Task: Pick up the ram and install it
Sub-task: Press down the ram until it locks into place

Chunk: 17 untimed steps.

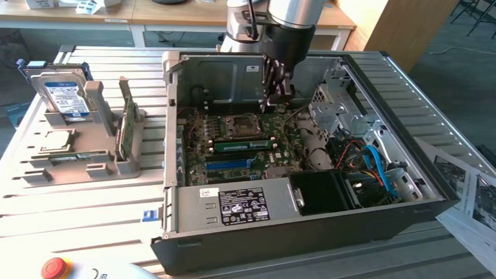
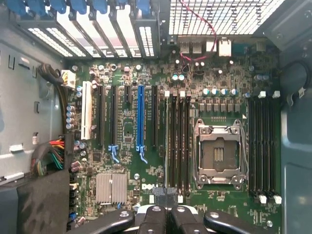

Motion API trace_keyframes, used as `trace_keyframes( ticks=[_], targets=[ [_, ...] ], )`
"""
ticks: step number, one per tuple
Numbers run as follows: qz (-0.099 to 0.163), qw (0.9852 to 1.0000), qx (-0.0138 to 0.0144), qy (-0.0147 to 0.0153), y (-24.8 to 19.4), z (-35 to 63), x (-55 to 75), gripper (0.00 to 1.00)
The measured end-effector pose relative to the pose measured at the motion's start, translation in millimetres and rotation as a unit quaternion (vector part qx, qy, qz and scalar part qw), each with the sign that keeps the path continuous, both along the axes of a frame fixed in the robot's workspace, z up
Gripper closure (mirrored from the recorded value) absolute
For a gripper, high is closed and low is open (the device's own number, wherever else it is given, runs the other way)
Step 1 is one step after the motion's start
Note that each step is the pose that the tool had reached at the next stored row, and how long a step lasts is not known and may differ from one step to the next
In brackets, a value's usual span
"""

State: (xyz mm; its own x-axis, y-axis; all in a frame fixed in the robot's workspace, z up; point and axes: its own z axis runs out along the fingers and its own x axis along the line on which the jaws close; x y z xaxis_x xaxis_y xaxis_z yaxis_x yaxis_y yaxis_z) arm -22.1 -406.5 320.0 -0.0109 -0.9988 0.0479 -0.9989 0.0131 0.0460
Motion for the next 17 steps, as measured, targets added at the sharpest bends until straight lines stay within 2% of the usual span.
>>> trace_keyframes(
  ticks=[17],
  targets=[
    [0.0,1.0,0.0,0.0,-0.8,0.0,18.7,0.89]
  ],
)
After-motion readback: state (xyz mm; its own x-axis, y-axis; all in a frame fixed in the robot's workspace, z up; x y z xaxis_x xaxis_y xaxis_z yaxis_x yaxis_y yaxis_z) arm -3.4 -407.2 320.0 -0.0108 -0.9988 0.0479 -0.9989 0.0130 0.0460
